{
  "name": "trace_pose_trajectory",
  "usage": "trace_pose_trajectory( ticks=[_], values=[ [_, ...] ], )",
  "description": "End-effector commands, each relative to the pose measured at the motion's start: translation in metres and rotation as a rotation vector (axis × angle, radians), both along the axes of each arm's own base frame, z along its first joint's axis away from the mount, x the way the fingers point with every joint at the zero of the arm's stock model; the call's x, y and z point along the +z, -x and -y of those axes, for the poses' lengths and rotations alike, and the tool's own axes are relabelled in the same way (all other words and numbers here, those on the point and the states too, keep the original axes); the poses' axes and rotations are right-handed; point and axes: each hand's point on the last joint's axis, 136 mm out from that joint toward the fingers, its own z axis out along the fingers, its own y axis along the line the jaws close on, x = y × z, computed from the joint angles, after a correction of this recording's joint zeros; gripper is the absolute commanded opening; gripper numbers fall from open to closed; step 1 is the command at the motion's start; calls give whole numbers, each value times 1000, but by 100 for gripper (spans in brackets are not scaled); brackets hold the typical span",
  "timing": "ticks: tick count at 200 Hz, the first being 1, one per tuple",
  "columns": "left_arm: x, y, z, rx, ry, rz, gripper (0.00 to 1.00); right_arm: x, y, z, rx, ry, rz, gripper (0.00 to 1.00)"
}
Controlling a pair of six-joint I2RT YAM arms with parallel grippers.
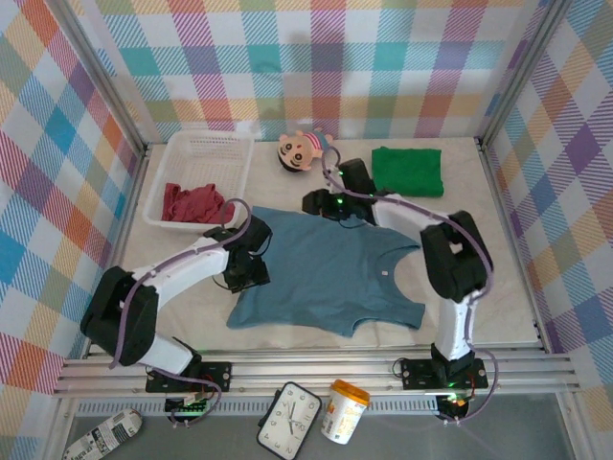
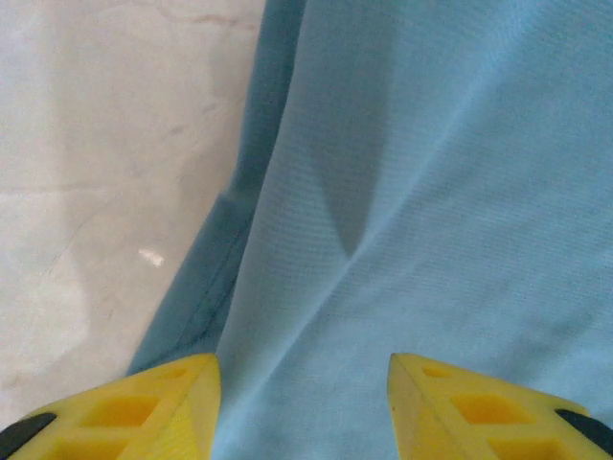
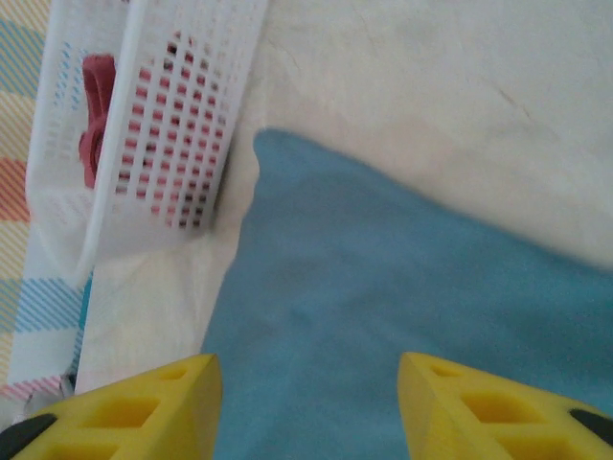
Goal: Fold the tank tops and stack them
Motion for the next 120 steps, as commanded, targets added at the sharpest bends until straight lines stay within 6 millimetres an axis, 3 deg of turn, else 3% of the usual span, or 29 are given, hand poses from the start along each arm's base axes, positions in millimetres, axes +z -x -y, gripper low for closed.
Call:
trace_pose_trajectory(
  ticks=[1,33,58,79,120],
  values=[
    [-14,-13,13,-41,52,14,49,-27,49,9,37,10,-96,52],
    [-33,-17,-4,-43,-24,-23,52,-61,80,41,0,95,-152,54],
    [-47,-10,-42,-37,-178,-84,53,-78,83,62,-27,153,-167,54],
    [-43,-9,-59,-30,-240,-87,55,-90,85,76,-37,207,-174,54],
    [-23,-7,-70,-10,-263,-55,58,-99,91,90,-42,248,-176,54]
  ],
)
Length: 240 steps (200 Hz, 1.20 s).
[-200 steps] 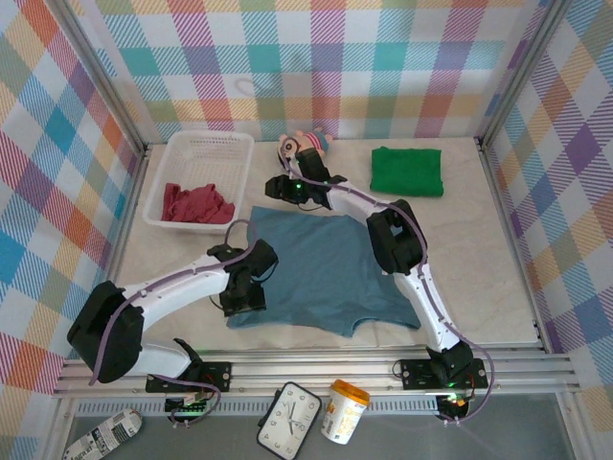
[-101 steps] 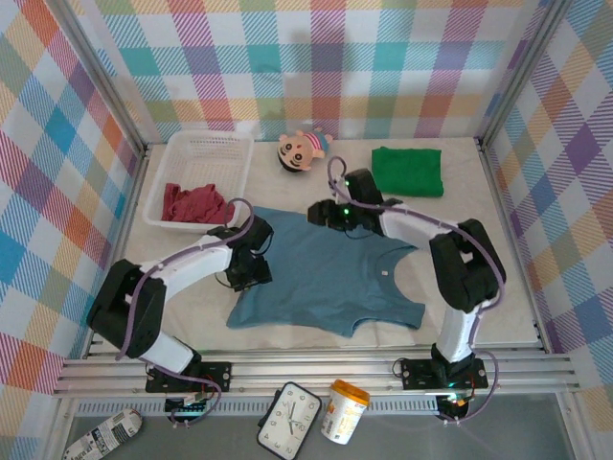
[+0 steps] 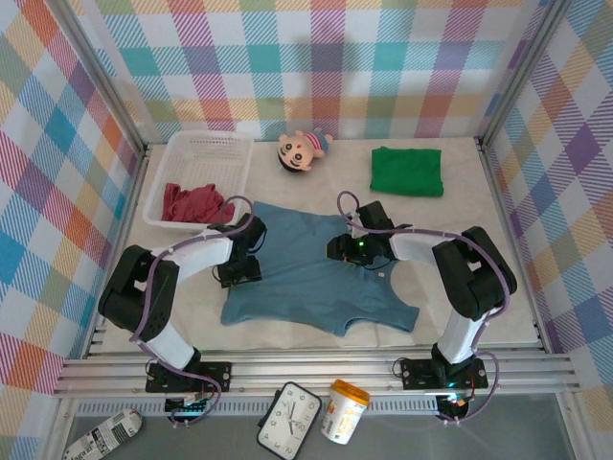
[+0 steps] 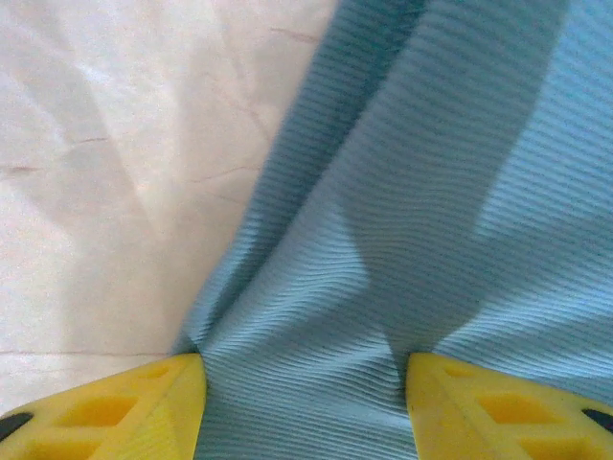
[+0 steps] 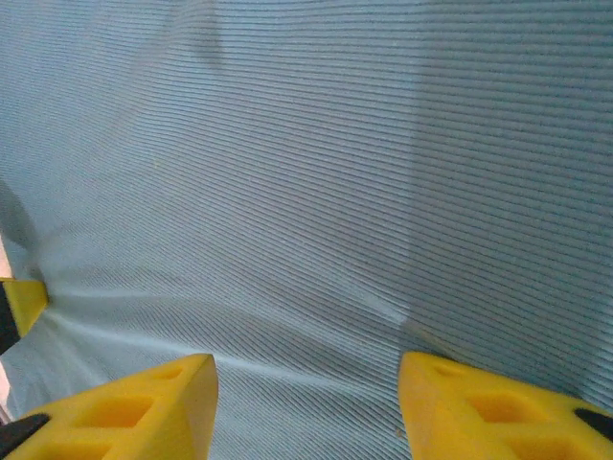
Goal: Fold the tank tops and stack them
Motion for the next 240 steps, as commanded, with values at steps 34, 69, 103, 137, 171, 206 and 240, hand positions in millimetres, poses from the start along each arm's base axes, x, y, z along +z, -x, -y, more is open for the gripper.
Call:
trace_pose_trajectory(
  ticks=[34,69,103,137,171,206,240],
  values=[
    [32,2,12,-5,127,43,59,23,0,6,39,-14,61,56],
    [62,-21,41,-27,258,126,59,49,-3,29,9,15,113,59],
    [75,-48,72,-126,272,157,60,59,-15,87,-54,175,154,66],
    [78,-82,93,-182,255,176,60,69,-26,139,-122,276,188,65],
    [65,-127,99,-206,153,172,60,68,-42,180,-131,369,199,65],
    [44,-172,95,-195,54,170,60,66,-61,165,-66,295,222,62],
    [31,-197,95,-217,41,162,60,67,-64,119,-28,102,202,60]
  ],
)
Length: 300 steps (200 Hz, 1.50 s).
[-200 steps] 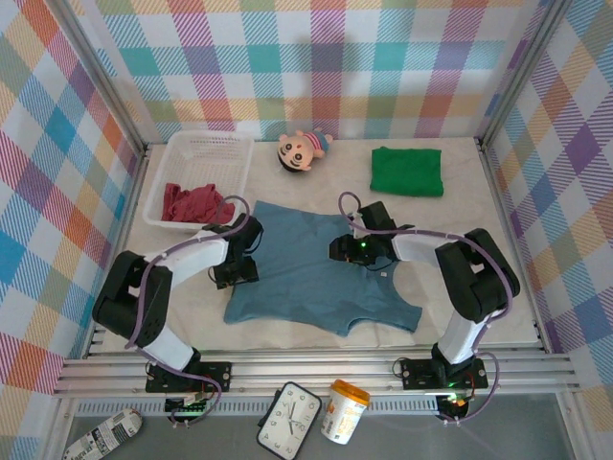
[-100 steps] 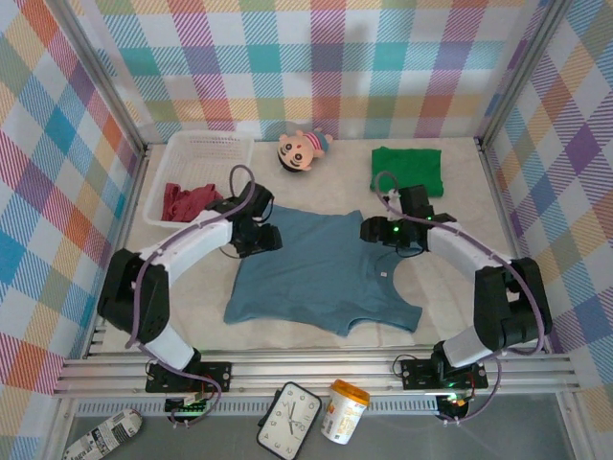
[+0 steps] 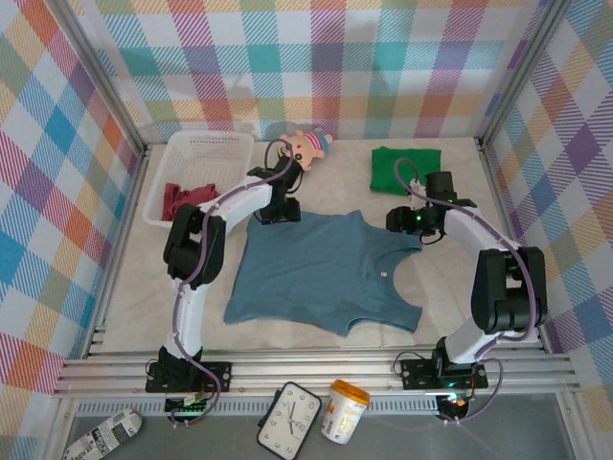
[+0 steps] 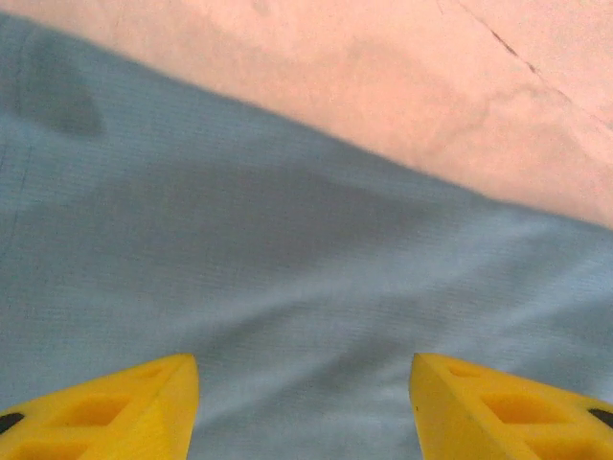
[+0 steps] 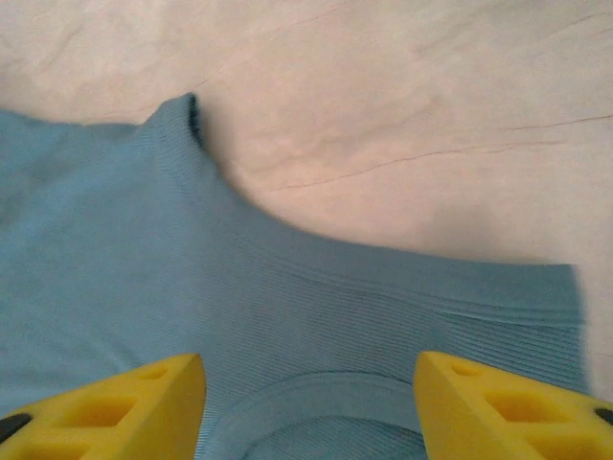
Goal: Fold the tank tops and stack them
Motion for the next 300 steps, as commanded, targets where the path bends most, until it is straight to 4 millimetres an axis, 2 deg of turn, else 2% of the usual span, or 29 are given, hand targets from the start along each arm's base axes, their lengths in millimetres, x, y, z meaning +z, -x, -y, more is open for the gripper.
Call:
trace_pose_trajectory(
  ticks=[1,19,40,63,95,123,143,165,200,217,257,300],
  values=[
    [1,-11,-14,-22,-60,-8,60,9,-3,-39,85,-141,11,60],
    [-2,-19,-24,-15,-89,-19,60,-3,-1,-50,75,-171,-30,60],
    [1,-29,-36,-9,-124,-8,60,-29,2,-42,41,-129,-104,60],
    [1,-35,-47,-3,-144,-9,60,-49,5,-25,-17,-86,-197,58],
    [-3,-47,-56,7,-182,-5,59,-64,11,-1,-66,13,-304,57],
    [-10,-54,-56,6,-194,-10,58,-77,13,27,-101,82,-347,57],
    [-14,-60,-49,-5,-157,-16,57,-73,9,39,-102,91,-327,57],
    [-15,-71,-37,-11,-107,7,56,-61,0,33,-54,53,-280,58],
    [-16,-90,-26,-17,-39,41,55,-13,-24,13,18,-19,-113,58],
    [-17,-96,-20,-30,-16,49,53,1,-36,5,56,-10,-60,59],
    [-27,-94,-14,-64,10,22,47,-2,-55,-9,177,57,-36,58],
    [-24,-100,-11,-86,21,49,31,-23,-72,-18,286,129,-32,57]
  ],
)
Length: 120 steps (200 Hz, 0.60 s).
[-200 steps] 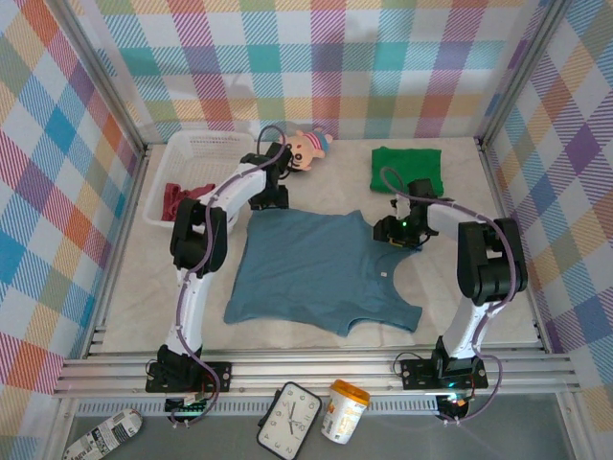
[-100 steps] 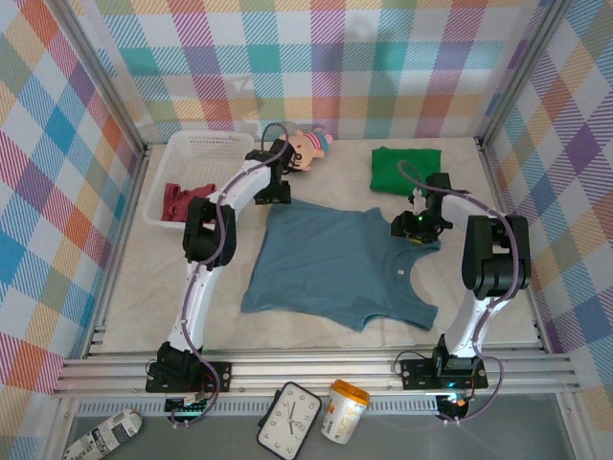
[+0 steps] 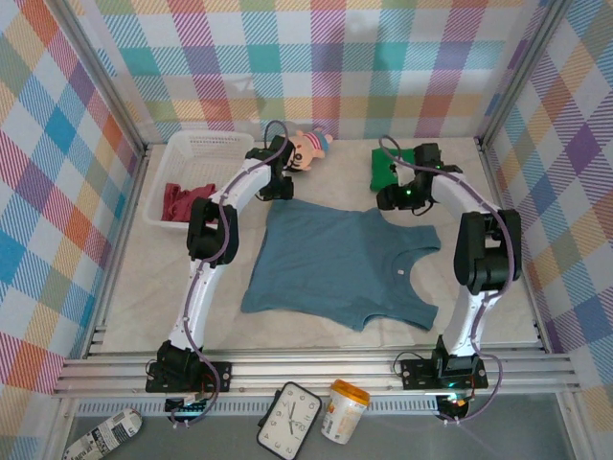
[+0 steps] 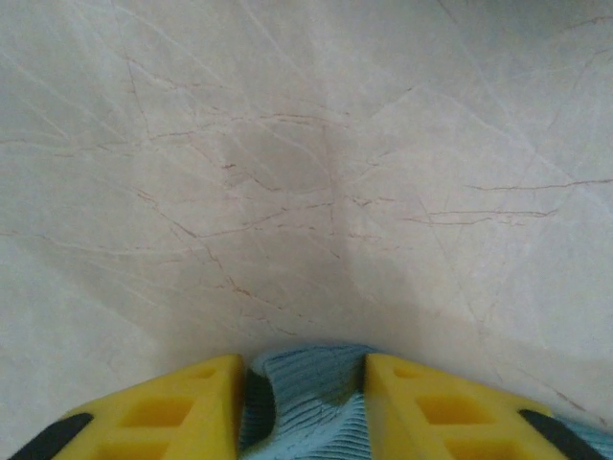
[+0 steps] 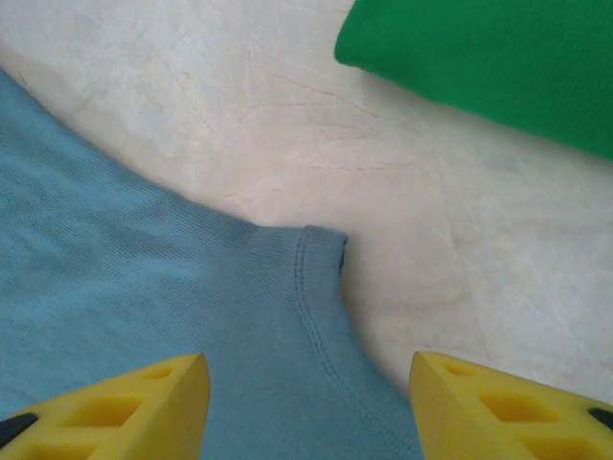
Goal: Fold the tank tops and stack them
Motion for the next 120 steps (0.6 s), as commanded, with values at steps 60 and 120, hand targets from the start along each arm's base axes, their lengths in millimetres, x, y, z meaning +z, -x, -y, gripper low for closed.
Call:
trace_pose_trajectory(
  ticks=[60,120],
  values=[
    [7,-12,13,-52,68,39,12,-48,-17,-19,133,53,-61,55],
    [11,-14,13,-77,61,42,8,-55,-14,-28,180,54,-100,40]
  ],
)
